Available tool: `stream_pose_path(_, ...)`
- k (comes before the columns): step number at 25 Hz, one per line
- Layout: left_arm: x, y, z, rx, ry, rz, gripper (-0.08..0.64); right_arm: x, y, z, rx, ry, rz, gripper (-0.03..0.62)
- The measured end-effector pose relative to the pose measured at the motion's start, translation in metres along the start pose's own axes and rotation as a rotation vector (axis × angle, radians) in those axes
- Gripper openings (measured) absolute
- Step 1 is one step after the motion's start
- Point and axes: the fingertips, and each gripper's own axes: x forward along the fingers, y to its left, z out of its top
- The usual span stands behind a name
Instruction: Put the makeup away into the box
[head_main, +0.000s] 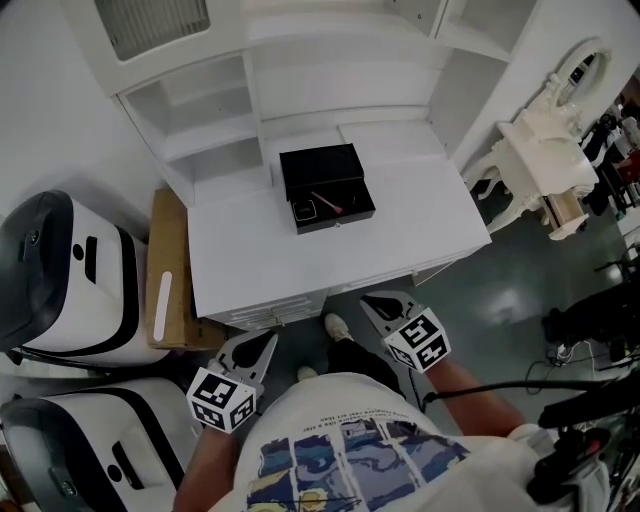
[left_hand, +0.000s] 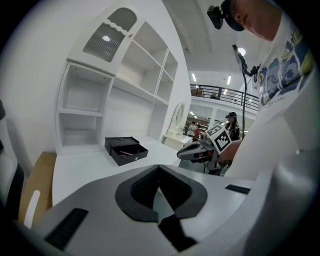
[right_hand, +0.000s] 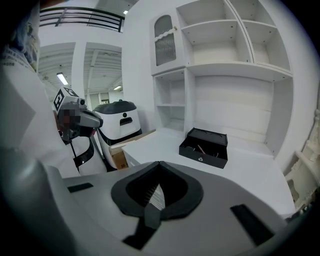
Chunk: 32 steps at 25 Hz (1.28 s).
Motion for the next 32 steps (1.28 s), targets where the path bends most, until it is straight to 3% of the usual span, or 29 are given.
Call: stream_pose_path(32, 0.005, -0.005, -0.01, -0.017, 0.026, -0.019, 0.014, 0.01, 0.02, -0.006, -0.03, 0.025, 0.045, 0.025)
